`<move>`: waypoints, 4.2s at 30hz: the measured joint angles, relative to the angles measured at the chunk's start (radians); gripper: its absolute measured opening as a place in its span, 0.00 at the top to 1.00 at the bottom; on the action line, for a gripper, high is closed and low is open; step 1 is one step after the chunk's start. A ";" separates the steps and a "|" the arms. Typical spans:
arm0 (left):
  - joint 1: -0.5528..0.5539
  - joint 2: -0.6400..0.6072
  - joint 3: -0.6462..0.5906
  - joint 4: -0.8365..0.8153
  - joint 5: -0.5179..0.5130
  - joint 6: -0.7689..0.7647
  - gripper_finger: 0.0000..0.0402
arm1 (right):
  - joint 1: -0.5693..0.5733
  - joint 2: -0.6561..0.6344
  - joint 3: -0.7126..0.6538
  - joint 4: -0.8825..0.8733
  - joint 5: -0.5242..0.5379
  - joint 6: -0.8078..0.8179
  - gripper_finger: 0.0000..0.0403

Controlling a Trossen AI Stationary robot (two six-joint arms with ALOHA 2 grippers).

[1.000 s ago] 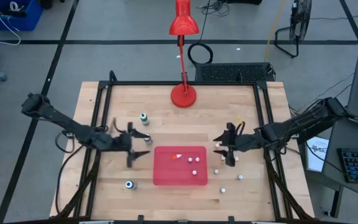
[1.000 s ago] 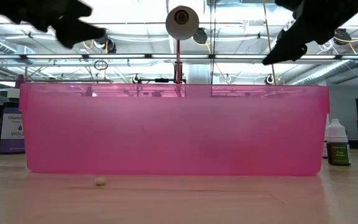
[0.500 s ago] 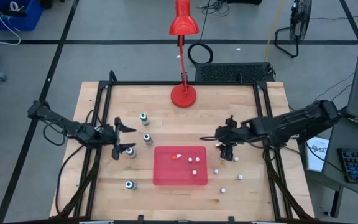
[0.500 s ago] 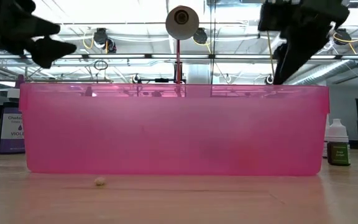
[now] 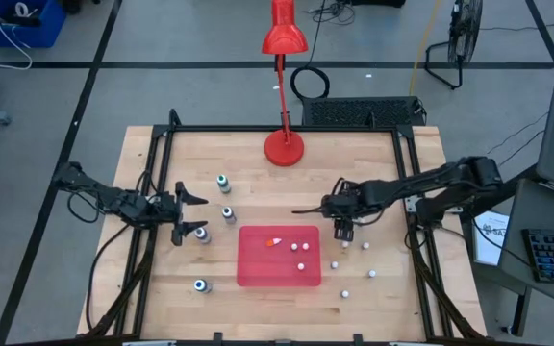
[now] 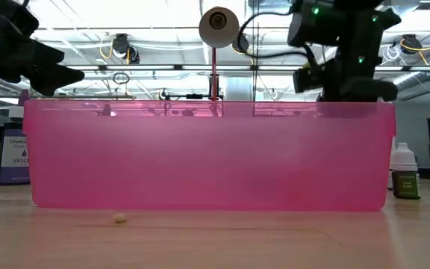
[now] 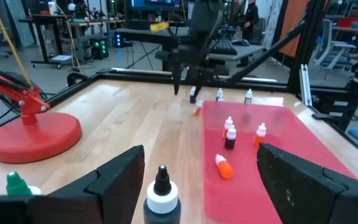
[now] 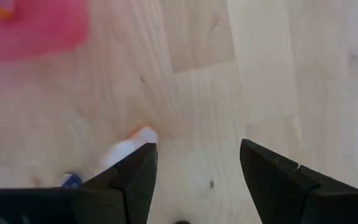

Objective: Pick & Place food coloring
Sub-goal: Put the small purple food coloring bottle into the pink container

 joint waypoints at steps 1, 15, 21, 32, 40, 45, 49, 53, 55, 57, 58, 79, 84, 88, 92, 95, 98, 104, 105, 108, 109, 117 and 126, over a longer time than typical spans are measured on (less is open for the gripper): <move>0.000 0.000 0.000 -0.002 0.000 0.000 0.24 | -0.003 0.015 0.000 0.002 -0.001 -0.008 0.47; 0.000 0.002 0.001 -0.007 -0.001 0.061 0.24 | -0.005 0.001 0.000 -0.090 -0.033 0.045 0.47; 0.000 0.002 0.001 -0.005 -0.001 0.060 0.24 | -0.005 -0.070 0.000 -0.244 -0.054 0.157 0.47; 0.000 0.002 0.000 0.002 -0.001 0.059 0.24 | -0.005 -0.143 -0.001 -0.370 -0.049 0.279 0.47; 0.000 0.002 0.000 0.003 -0.001 0.059 0.24 | -0.005 -0.129 -0.011 -0.362 -0.052 0.288 0.47; 0.000 0.002 0.000 0.004 -0.001 0.059 0.24 | -0.005 -0.123 -0.080 -0.301 -0.083 0.286 0.47; 0.000 0.002 0.000 0.004 -0.001 0.060 0.24 | -0.002 -0.124 -0.125 -0.238 -0.086 0.288 0.47; 0.000 0.002 0.000 0.004 -0.001 0.060 0.24 | -0.003 -0.123 -0.172 -0.158 -0.128 0.290 0.47; 0.000 0.002 0.000 0.004 -0.001 0.060 0.24 | -0.002 -0.124 -0.192 -0.127 -0.132 0.282 0.47; 0.000 0.002 0.000 0.004 -0.001 0.060 0.24 | -0.002 -0.123 -0.208 -0.103 -0.132 0.278 0.47; 0.000 0.002 0.000 0.004 0.000 0.060 0.24 | -0.002 -0.123 -0.212 -0.091 -0.131 0.278 0.47; 0.000 0.002 0.000 0.004 0.000 0.060 0.24 | -0.007 -0.123 -0.217 -0.079 -0.104 0.245 0.80; 0.000 0.002 0.000 0.004 0.000 0.060 0.24 | 0.000 -0.128 -0.217 -0.057 -0.076 0.186 0.87; 0.000 0.002 0.000 0.004 0.000 0.060 0.24 | 0.026 -0.147 -0.184 -0.048 -0.041 0.167 0.87; 0.000 0.002 0.000 0.004 0.000 0.060 0.24 | 0.082 -0.156 -0.062 -0.085 0.029 0.166 0.87; 0.000 0.003 0.000 0.004 0.000 0.060 0.24 | 0.135 -0.143 0.074 -0.107 0.033 0.143 0.87; 0.000 0.003 0.000 0.005 0.000 0.060 0.24 | 0.189 -0.093 0.238 -0.142 0.057 0.101 0.87; 0.000 0.003 0.000 0.007 0.000 0.060 0.24 | 0.262 0.142 0.633 -0.343 0.129 -0.013 0.87; 0.000 0.003 0.000 0.008 0.000 0.060 0.24 | 0.268 0.193 0.698 -0.372 0.133 -0.036 0.87; 0.000 0.003 0.000 0.009 0.000 0.060 0.24 | 0.280 0.346 0.874 -0.438 0.132 -0.109 0.87; 0.000 0.003 0.000 0.009 0.000 0.060 0.24 | 0.282 0.395 0.920 -0.448 0.131 -0.136 0.87; 0.000 0.003 0.000 0.010 0.000 0.060 0.24 | 0.286 0.666 1.011 -0.352 -0.002 -0.314 0.87; 0.000 0.003 0.000 0.010 0.000 0.060 0.24 | 0.293 0.792 1.011 -0.332 0.000 -0.343 0.87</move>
